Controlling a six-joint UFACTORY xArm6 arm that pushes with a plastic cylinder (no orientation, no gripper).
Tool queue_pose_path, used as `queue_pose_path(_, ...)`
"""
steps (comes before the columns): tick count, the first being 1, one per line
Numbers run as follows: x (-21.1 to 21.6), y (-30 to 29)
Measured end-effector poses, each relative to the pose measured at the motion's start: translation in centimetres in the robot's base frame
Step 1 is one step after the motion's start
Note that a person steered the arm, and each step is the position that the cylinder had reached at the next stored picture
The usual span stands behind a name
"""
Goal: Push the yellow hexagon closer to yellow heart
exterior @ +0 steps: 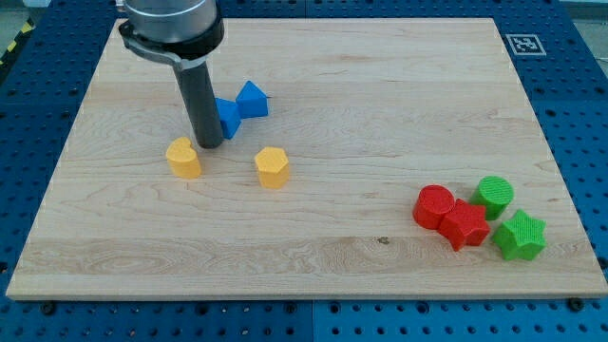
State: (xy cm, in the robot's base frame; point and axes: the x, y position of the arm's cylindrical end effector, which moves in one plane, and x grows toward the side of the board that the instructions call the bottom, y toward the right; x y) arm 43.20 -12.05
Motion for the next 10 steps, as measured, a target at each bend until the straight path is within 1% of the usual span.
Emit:
queue_pose_path(2,-3.4,1.1)
queue_pose_path(3,-3.4,2.6)
queue_pose_path(4,-1.8,6.9)
queue_pose_path(5,2.2,12.8)
queue_pose_path(6,6.2,15.6)
queue_pose_path(7,6.2,15.6)
queue_pose_path(10,6.6,5.8)
